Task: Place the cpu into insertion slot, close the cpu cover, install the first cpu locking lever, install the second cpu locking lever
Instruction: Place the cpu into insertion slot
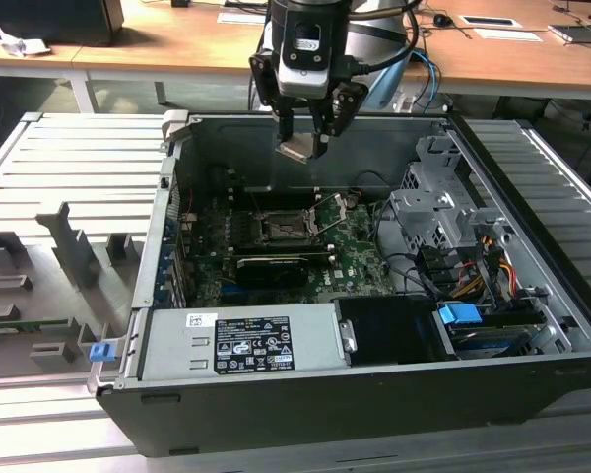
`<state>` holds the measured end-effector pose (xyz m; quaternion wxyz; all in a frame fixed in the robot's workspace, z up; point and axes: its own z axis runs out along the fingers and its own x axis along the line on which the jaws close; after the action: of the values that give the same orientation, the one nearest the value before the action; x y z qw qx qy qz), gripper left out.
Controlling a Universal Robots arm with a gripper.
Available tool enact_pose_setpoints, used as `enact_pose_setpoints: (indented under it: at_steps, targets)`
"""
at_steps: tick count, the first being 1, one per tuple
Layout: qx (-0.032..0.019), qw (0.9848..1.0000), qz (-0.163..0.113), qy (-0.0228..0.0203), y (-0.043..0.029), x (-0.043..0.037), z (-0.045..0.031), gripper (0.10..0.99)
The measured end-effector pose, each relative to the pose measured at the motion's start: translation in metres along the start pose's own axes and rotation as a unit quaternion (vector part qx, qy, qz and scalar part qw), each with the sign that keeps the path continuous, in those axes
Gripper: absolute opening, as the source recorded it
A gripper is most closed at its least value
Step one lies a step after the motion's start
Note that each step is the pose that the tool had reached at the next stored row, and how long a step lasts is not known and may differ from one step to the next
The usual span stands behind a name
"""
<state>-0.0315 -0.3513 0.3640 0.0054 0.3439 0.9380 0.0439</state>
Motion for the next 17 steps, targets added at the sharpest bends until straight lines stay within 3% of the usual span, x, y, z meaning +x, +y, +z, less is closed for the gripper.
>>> enact_pose_setpoints:
  at_steps: [8, 17]
  targets:
    - [-0.0006, 0.9996, 0.027, -0.0023, -0.0001, 0.0000, 0.0008, 0.529]
    - [-0.0013, 0.9981, 0.062, -0.0053, -0.0001, 0.0000, 0.0018, 0.529]
